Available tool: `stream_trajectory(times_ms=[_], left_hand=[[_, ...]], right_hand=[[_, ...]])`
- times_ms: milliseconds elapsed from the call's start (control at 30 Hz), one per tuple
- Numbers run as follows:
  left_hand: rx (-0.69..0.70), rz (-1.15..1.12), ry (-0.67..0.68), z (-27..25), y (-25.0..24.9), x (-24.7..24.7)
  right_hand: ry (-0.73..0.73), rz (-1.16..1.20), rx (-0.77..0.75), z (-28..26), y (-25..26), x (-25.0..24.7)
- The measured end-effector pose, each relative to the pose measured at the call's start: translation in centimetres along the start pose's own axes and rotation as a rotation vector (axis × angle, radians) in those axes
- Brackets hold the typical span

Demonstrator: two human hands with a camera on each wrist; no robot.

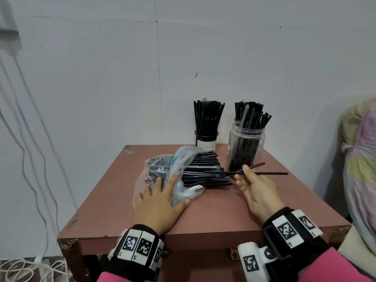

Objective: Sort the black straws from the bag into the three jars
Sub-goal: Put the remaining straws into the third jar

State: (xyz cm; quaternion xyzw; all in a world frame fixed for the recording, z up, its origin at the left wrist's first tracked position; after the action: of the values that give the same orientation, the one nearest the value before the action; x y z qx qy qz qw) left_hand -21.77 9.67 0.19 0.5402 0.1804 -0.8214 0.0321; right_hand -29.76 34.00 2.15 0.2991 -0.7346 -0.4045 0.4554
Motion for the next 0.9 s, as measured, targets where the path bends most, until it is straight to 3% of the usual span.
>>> stream_trajectory(times_ms=[167,333,533,667,800,900], left_hand=[[0.008,0.006,0.0,-0.1,-0.1,-0.1],[0.005,0.002,-0.001,0.0,0.0,0.0],[0.01,0.006,-0.008,-0.1,0.0,0.0],[0.008,-0.005,-0.01,-0.1,0.0,0.0],[0.014,-0.002,-0.017,0.0,0.0,-0.1],[0.015,0.001,-0.017,0.0,0.0,0.0]], right_hand=[[0.043,-0.101,-0.259,-1.4,3.8,0.3],[0.079,0.006,-0.636,-3.9,12.2,1.6],[-0.006,-0.149,-1.044,-5.1,22.4,3.1],[-0.036,-0.446,-1.085,-3.2,22.5,5.4],[0.052,-0.755,-0.938,-1.1,18.8,7.1],[0.078,-0.752,-0.881,-0.4,17.8,7.3]])
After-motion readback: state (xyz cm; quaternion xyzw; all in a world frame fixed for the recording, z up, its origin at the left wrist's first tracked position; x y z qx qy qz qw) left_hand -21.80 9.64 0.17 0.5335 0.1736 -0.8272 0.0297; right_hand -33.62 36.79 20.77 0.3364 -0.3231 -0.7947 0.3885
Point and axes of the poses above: each hand's wrist, its own z-axis towards the middle knuckle, its own x-axis out of the palm, y = z × x, the point moved 8 cm from there along z, towards the middle knuckle, and after that the axes turned 14 degrees about -y, right-handed, at the moved point
